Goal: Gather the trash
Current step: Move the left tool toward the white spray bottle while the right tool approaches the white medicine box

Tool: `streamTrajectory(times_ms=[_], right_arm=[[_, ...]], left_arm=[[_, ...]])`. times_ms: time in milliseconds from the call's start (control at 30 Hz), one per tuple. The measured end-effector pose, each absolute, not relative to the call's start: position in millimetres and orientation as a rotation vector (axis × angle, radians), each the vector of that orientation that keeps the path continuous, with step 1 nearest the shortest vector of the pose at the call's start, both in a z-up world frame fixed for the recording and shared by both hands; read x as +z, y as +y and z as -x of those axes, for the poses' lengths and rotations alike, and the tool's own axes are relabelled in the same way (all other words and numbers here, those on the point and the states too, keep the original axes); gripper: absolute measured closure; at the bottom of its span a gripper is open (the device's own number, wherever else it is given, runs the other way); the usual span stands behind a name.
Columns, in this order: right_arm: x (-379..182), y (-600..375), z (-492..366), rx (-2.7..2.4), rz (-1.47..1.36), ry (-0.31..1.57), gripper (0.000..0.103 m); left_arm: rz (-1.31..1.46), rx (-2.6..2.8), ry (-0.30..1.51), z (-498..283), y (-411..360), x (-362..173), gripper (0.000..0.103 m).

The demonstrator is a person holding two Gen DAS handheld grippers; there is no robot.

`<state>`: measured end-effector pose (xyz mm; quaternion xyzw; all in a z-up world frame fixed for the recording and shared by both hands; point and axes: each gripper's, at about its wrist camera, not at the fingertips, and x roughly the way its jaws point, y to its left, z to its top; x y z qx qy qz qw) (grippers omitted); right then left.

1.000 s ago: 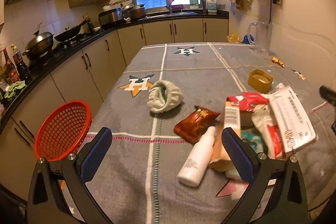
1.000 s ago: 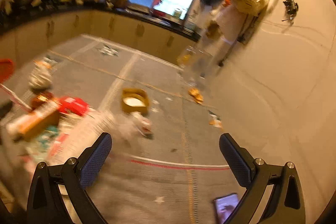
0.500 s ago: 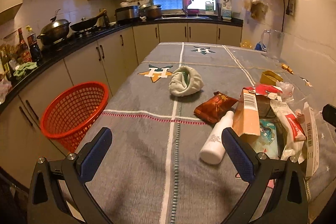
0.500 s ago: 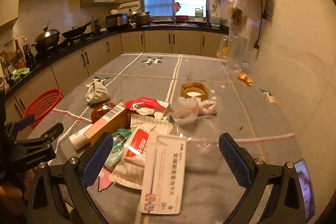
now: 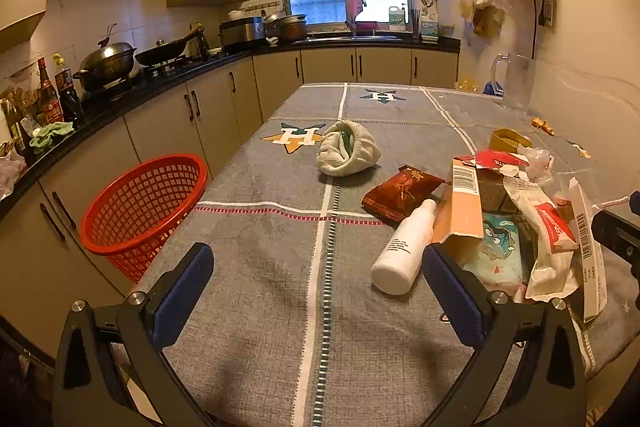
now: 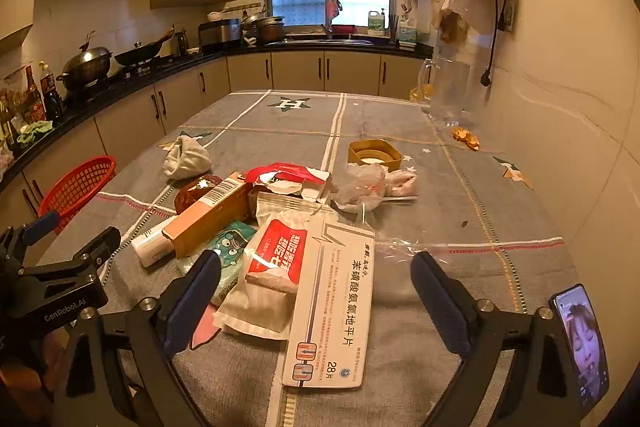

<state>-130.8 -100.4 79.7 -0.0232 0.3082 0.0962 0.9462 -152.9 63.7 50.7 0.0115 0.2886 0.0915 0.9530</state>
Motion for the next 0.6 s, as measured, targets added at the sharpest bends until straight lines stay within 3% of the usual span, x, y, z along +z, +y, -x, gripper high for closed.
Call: streamTrajectory(times_ms=[600], right_arm=[[72.6, -93.2, 130.3, 0.223, 0.092, 0.640, 0.006]], left_arm=[[-0.027, 0.201, 0.606, 150.2, 65.2, 42.7, 0.000]])
